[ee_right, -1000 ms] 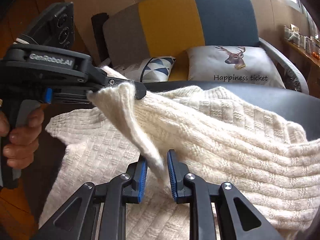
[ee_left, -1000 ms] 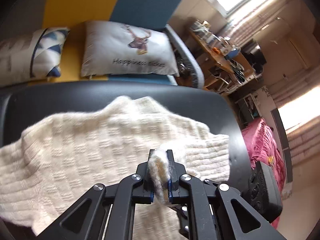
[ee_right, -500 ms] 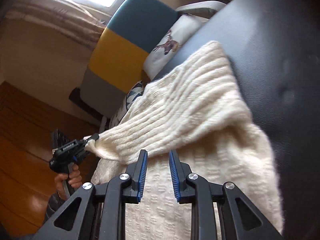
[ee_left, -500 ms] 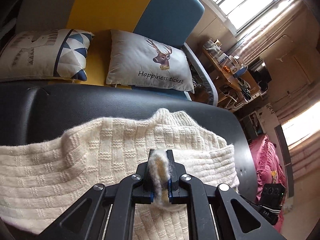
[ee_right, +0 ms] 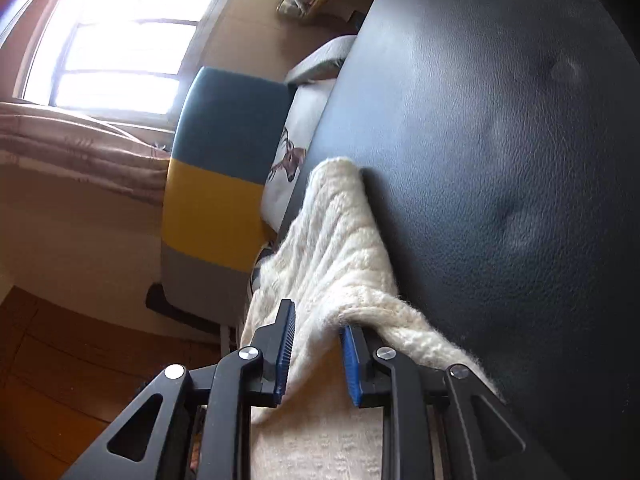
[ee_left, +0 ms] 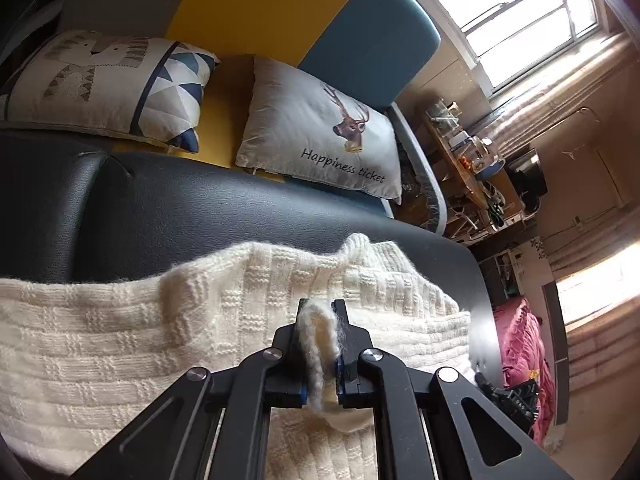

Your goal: Fold clothes

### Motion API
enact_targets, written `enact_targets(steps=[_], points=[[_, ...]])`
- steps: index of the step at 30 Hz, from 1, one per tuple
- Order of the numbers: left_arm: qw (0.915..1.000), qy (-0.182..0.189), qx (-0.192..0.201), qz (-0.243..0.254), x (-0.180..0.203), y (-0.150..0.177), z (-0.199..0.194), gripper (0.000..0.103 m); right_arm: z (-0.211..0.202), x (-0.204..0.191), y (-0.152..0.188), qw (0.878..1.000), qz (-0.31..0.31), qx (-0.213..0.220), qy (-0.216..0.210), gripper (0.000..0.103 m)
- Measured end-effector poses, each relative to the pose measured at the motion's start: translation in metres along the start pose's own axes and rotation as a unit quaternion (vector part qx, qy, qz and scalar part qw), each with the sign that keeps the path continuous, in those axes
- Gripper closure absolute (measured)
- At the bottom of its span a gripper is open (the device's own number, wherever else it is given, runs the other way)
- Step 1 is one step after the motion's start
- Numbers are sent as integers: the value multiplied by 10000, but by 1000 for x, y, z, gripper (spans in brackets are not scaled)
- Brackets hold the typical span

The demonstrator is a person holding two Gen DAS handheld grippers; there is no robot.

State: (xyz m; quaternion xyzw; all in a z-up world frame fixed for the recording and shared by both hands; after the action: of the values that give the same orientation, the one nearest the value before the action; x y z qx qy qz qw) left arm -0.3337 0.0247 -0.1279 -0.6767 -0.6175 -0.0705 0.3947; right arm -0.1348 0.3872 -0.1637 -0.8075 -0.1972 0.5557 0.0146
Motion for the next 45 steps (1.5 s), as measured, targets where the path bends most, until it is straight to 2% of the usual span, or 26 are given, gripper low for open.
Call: enact_targets(steps=[2, 4, 8, 9, 11, 13, 18, 21, 23, 24, 25, 28, 29, 31, 33, 34, 36, 39, 45], points=[[9996, -259, -98, 23, -13, 5, 3, 94, 5, 2, 2, 9999, -104, -72, 105, 80], [9982, -522, -278, 22, -28, 14, 10, 94, 13, 10, 11, 9988, -183, -337, 315, 82], [9966, -564, -599, -46, -46, 36, 21, 93, 16, 10, 13, 9968, -465, -493, 432, 83], [9974, -380, -572, -231, -47, 36, 17, 92, 17, 10, 13, 9962, -510, -529, 466, 83], [9966, -29, -525, -635, -51, 34, 8, 82, 19, 9, 13, 9948, -635, -597, 532, 83], [9940, 214, -480, -962, -56, 33, -1, 60, 19, 8, 15, 9938, -754, -594, 569, 83], [9882, 577, -560, -1301, -59, 46, -13, 48, 17, 7, 18, 9916, -980, -542, 641, 83], [9929, 381, -586, -967, -53, 57, -12, 52, 16, 6, 19, 9905, -1060, -558, 675, 83], [9961, 125, -535, -689, -46, 57, -11, 87, 16, 5, 19, 9897, -1108, -577, 697, 83], [9972, 4, -499, -564, -42, 56, -12, 97, 16, 5, 19, 9890, -1165, -576, 710, 83], [9989, -82, -238, -389, -33, 49, -18, 97, 16, 4, 20, 9882, -1222, -575, 722, 83], [9988, 12, 493, 23, -5, 23, -44, 97, 17, 3, 21, 9857, -1392, -572, 759, 83], [9981, -216, 559, 162, -4, 18, -43, 97, 17, 2, 22, 9848, -1448, -571, 772, 83], [9978, -558, 251, 247, -13, 21, -25, 97, 17, 2, 22, 9835, -1529, -575, 780, 83], [9937, -1061, -178, 310, -34, 35, -3, 97, 16, 3, 22, 9845, -1483, -593, 730, 83], [9927, -1145, -301, 250, -43, 44, 3, 96, 16, 3, 22, 9844, -1485, -609, 723, 83], [9945, -1029, -164, 113, -48, 50, 1, 96, 15, 4, 22, 9833, -1533, -649, 739, 83], [9945, -1032, -171, -16, -50, 54, -7, 96, 13, -2, 23, 9753, -1849, -821, 890, 83], [9871, -1558, -331, 129, -44, 58, -19, 93, -14, -18, 28, 9531, -2573, -1339, 861, 79]])
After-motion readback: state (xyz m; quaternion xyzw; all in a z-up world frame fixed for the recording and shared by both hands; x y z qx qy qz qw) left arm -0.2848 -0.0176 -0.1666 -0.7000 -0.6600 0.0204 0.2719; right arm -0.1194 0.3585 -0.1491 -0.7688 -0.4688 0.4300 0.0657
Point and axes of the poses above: each gripper's, at about its wrist camera, not at the fingertips, and z roughly the way its jaws point, x to its right, y to its underside, the point moved 7 cm from there along z, roughly the way its jaws point, and after that the axes turned 5 degrees about x, right-handed, at the moved point
